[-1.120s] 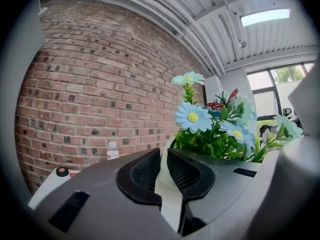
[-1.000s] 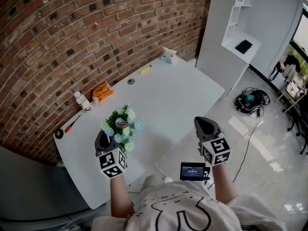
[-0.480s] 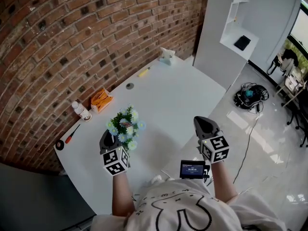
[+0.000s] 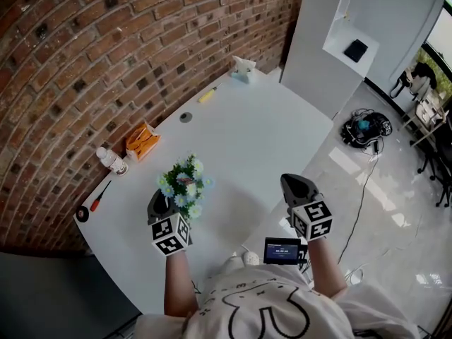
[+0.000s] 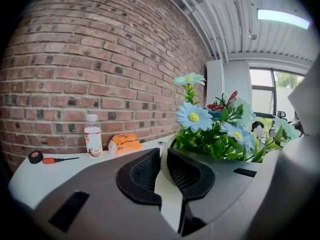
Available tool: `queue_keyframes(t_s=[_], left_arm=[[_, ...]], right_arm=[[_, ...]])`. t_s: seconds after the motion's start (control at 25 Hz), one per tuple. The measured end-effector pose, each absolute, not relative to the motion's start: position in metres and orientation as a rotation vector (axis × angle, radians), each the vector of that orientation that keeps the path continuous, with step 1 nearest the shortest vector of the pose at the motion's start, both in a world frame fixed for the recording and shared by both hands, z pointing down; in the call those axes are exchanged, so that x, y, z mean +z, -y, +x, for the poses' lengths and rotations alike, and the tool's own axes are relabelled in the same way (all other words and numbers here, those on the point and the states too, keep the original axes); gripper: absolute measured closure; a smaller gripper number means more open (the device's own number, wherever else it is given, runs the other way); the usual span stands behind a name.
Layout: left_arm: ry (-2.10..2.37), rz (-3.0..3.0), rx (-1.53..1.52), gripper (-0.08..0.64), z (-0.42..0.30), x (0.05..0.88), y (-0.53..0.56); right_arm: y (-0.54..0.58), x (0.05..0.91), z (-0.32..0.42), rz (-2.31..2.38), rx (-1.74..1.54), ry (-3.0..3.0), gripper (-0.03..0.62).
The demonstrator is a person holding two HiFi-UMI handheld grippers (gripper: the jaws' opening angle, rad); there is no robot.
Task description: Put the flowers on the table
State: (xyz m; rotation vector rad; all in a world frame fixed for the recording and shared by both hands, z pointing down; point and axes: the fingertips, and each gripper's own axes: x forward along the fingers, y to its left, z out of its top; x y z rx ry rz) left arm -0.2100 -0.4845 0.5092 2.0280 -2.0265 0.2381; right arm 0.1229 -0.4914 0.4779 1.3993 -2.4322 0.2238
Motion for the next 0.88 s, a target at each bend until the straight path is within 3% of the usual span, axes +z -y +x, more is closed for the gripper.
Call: queue_keyframes(t_s=[0.88], left_arm=[[1.883, 1.998, 0.329, 0.505, -0.194, 0.588, 0.52]], right_arm=[[0.492, 0.553, 0.128, 1.341, 0.384, 2.293, 0.575]])
